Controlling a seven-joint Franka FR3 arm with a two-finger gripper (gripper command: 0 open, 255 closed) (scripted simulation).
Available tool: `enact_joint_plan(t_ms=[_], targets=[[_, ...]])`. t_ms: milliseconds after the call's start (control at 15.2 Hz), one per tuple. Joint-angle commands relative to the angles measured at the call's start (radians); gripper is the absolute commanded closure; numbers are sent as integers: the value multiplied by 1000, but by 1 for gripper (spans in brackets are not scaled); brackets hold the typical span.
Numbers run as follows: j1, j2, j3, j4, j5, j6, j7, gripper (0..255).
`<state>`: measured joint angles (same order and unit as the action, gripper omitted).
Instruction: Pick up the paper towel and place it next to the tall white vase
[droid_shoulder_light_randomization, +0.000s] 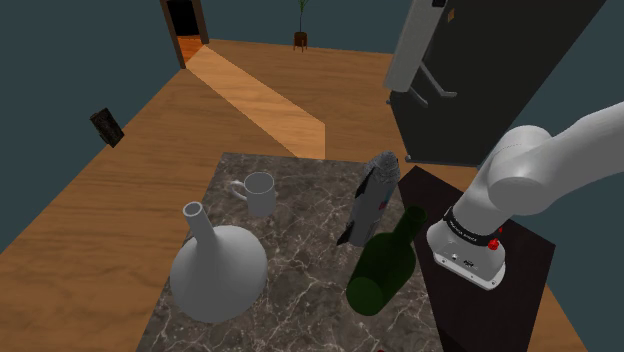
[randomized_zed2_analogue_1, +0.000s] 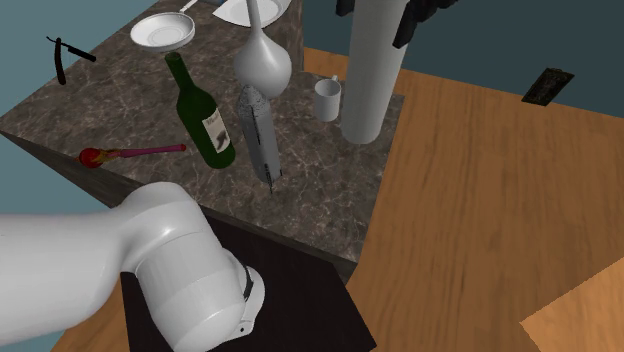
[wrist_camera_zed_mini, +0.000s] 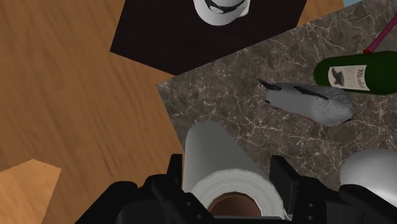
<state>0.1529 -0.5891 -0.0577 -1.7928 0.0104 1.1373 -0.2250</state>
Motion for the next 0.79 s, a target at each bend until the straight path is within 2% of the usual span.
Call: enact_joint_plan(t_ms=[0,462,726], targets=[[1,22,0,52,1,-30,1,255],[3,96,-3,222,5,-127,2,255],[17,67,81,199,59,-128,115,255]])
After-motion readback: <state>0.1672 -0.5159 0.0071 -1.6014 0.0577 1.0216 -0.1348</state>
